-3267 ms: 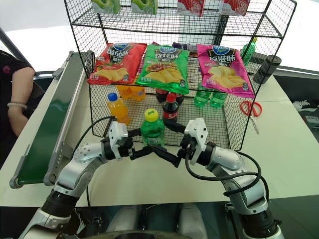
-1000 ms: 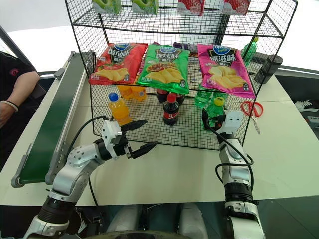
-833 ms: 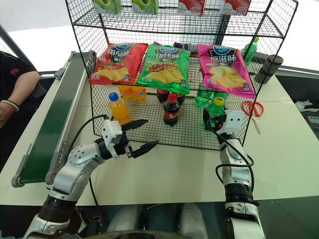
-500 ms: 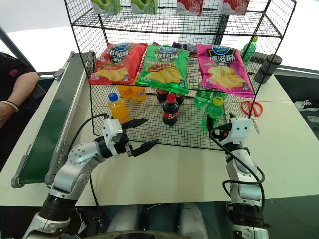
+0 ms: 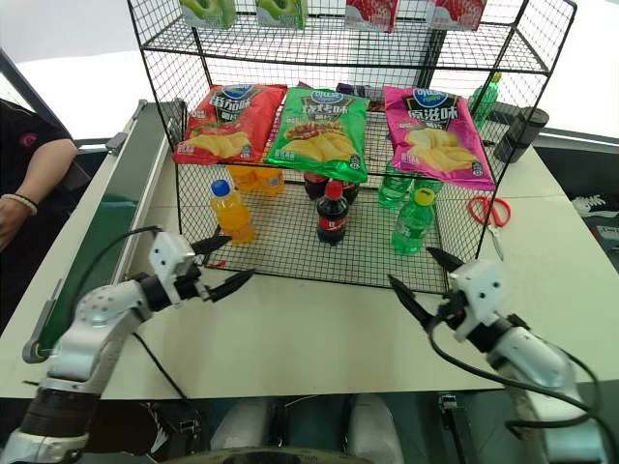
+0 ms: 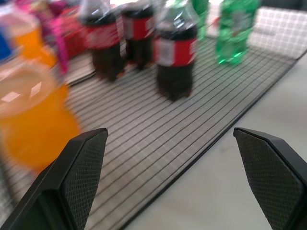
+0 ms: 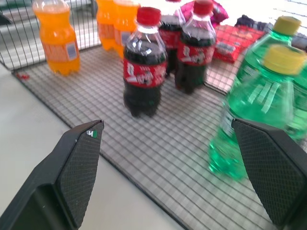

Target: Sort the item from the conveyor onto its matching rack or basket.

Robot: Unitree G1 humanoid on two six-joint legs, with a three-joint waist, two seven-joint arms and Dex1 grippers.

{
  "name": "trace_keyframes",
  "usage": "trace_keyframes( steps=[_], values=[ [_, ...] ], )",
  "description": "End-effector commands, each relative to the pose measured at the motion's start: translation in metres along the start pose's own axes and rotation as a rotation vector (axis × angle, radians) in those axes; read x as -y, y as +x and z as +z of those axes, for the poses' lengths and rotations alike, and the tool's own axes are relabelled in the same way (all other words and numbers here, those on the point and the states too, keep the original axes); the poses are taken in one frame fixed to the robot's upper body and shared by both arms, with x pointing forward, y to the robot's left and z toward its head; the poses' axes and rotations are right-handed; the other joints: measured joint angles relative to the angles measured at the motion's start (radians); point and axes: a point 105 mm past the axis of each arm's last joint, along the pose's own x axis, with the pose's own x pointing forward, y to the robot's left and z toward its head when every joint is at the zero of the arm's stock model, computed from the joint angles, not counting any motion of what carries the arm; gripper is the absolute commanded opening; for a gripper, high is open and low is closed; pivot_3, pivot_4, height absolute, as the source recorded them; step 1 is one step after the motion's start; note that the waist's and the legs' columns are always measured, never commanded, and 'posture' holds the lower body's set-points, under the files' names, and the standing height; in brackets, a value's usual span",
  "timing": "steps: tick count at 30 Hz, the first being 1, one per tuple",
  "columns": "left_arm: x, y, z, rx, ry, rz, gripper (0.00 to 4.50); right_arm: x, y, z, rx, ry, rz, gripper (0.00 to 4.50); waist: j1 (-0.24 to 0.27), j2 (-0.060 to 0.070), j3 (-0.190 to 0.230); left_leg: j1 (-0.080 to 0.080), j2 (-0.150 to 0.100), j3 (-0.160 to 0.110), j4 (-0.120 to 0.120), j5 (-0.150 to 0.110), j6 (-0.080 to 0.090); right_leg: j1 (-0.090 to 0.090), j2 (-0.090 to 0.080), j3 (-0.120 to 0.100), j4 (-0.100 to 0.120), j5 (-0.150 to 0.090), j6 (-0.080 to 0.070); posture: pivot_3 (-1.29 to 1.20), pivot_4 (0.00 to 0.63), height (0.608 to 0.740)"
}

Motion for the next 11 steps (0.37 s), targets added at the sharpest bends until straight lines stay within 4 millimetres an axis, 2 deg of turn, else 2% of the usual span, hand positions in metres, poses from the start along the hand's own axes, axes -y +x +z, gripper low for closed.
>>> trace_keyframes(
  steps=[1, 6, 11],
  values=[
    [-0.013, -0.015, -0.001, -0.021, 0.03, 0.056, 4.5, 0.013, -0.013, 0.006, 0.0, -0.01, -0.004, 4.45, 0.001, -0.001, 0.0, 0.0, 0.0, 0.0, 0.0, 0.0, 0.0, 0.0, 0.0, 0.0, 0.0, 0.0, 0.0, 0.0, 0.15, 0.729],
    [-0.019, -0.026, -0.008, -0.034, 0.012, 0.081, 4.5, 0.022, -0.024, 0.002, -0.034, -0.012, -0.007, 4.45, 0.0, -0.001, 0.0, 0.0, 0.0, 0.0, 0.0, 0.0, 0.0, 0.0, -0.001, 0.0, 0.0, 0.0, 0.0, 0.0, 0.15, 0.729],
    [-0.016, -0.028, -0.012, -0.04, -0.001, 0.061, 4.5, 0.025, -0.026, 0.001, -0.047, -0.016, -0.014, 4.45, 0.0, -0.001, 0.0, 0.0, 0.0, 0.0, 0.0, 0.0, 0.0, 0.0, -0.001, 0.0, 0.0, 0.0, 0.0, 0.0, 0.15, 0.729]
  ],
)
